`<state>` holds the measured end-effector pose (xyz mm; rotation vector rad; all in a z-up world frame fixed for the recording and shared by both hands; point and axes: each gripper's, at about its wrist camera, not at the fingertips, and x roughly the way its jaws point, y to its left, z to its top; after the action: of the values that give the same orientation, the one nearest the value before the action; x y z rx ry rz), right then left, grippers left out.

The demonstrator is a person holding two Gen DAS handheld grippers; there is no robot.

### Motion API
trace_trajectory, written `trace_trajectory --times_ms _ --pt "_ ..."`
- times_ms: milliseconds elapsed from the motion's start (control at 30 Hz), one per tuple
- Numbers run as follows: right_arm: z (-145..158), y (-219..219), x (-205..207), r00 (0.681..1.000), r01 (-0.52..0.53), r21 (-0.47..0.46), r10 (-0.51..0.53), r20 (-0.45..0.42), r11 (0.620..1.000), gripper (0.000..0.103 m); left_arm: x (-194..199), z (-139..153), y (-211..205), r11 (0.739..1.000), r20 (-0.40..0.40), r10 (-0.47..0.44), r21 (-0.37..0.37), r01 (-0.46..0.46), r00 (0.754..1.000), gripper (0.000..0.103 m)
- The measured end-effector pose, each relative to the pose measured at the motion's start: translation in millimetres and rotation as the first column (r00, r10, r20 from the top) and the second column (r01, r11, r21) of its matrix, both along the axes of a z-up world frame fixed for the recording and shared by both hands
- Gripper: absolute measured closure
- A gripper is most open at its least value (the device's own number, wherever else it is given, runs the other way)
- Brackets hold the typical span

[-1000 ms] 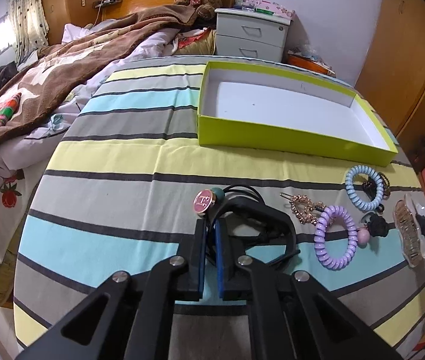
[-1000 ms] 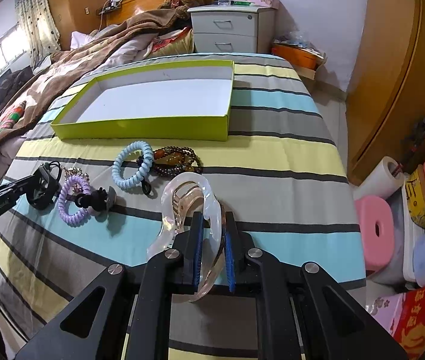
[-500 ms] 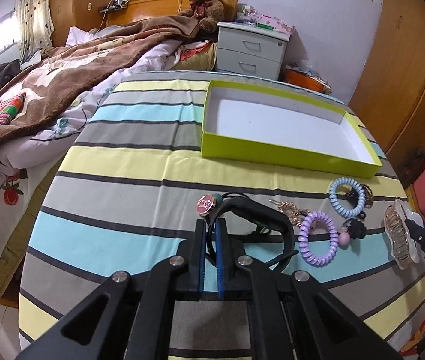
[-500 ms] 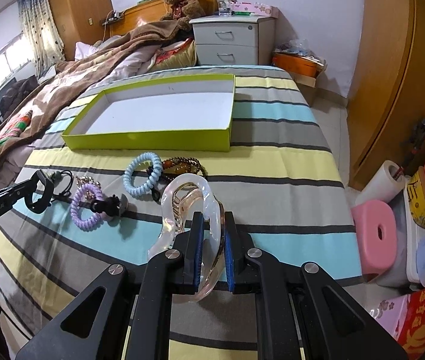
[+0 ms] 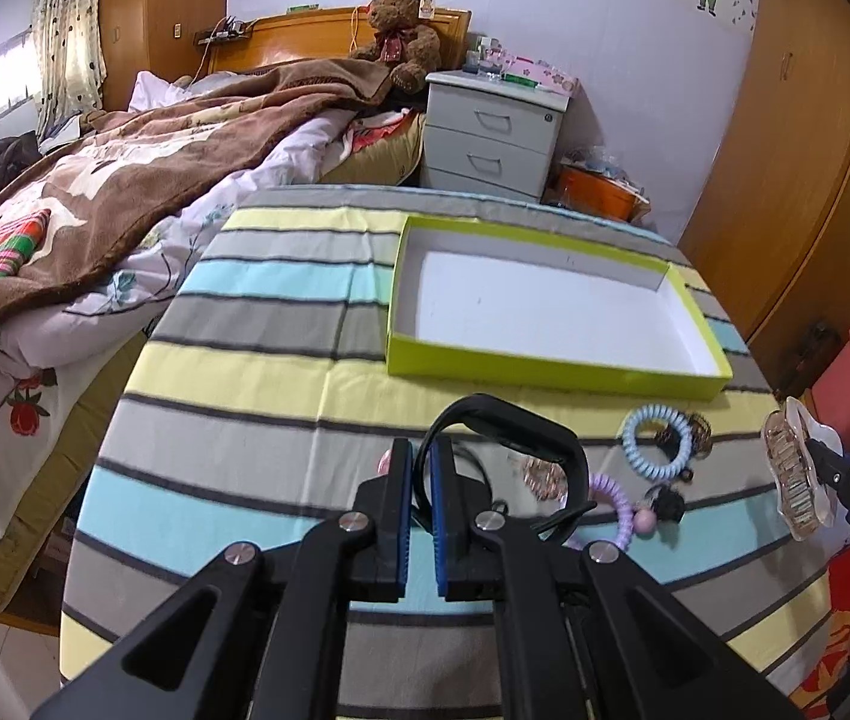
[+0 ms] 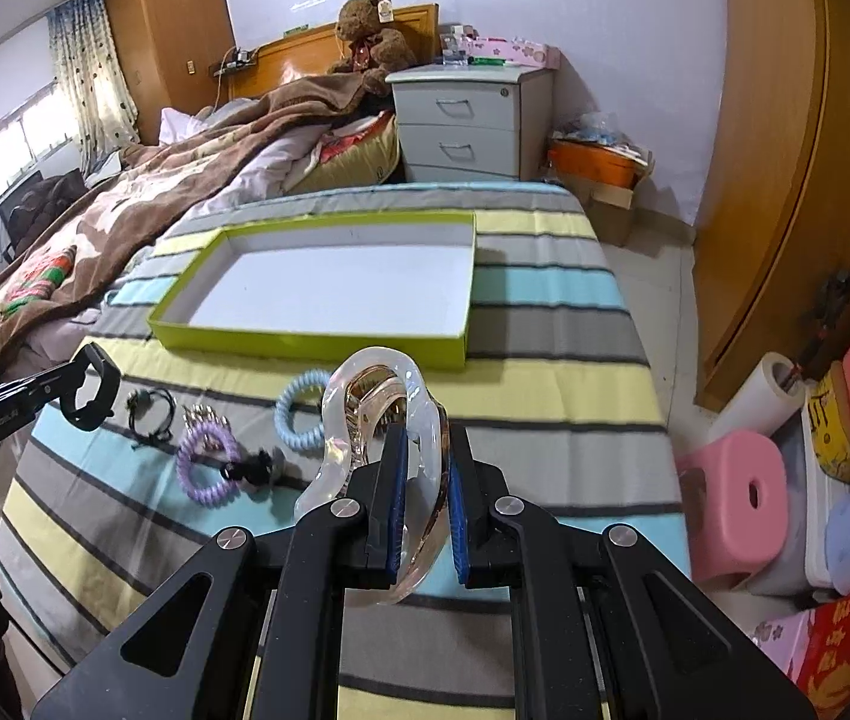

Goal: Organize jewelry
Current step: 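Carry the band into the green box and open the left gripper while the right carries the clip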

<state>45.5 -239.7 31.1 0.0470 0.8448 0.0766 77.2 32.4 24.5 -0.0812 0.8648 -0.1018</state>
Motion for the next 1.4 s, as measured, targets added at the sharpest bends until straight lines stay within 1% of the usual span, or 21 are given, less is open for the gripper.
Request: trace_trajectory --times_ms 133,233,500,700,767,867,967,1133,1200,1267,1400 --pt "11 1 15 1.0 -0.002 0.007 0.002 0.013 1.0 0.09 13 10 0 1.0 0.005 -0.001 -0.021 0.001 1.0 0.097" --pt "18 4 28 1.0 -0.006 0.007 0.005 0.021 1.0 0.09 28 14 -1 1.0 0.009 -0.003 -0.016 0.003 1.0 0.097" --pt "26 11 82 1.0 0.002 0.007 -0.002 0.018 1.0 0.09 76 18 -6 0.999 -0.001 -0.025 -0.039 0.025 1.0 0.097" --pt "15 12 124 1.0 0.005 0.007 -0.005 -0.008 1.0 0.09 114 13 -13 0.998 -0.015 -0.04 -0.053 0.039 0.999 0.097" --pt "10 11 135 1.0 0.01 0.012 -0.01 -0.019 1.0 0.09 127 8 -16 0.996 -0.031 -0.045 -0.073 0.042 0.999 0.097" --pt "-2 10 152 0.999 0.015 0.011 -0.014 -0.045 1.0 0.09 143 -1 -23 0.997 -0.044 -0.05 -0.061 0.047 0.998 0.097" --pt "-11 10 165 0.998 0.013 0.01 -0.013 -0.067 1.0 0.09 156 -11 -29 0.996 -0.074 -0.056 -0.066 0.051 0.996 0.097" --pt "-26 10 180 0.995 0.016 0.007 -0.015 -0.101 1.0 0.09 176 -27 -37 0.996 -0.112 -0.065 -0.062 0.058 0.992 0.097" --pt "-30 9 185 0.994 0.017 0.005 -0.016 -0.108 1.0 0.09 183 -34 -40 0.997 -0.129 -0.062 -0.049 0.056 0.99 0.097" --pt "-33 10 188 0.993 0.016 -0.002 -0.017 -0.117 1.0 0.09 187 -40 -43 0.998 -0.14 -0.062 -0.035 0.058 0.988 0.096" --pt "-39 12 193 0.992 0.011 -0.014 -0.012 -0.129 1.0 0.09 191 -49 -45 0.998 -0.165 -0.063 -0.032 0.059 0.984 0.096"
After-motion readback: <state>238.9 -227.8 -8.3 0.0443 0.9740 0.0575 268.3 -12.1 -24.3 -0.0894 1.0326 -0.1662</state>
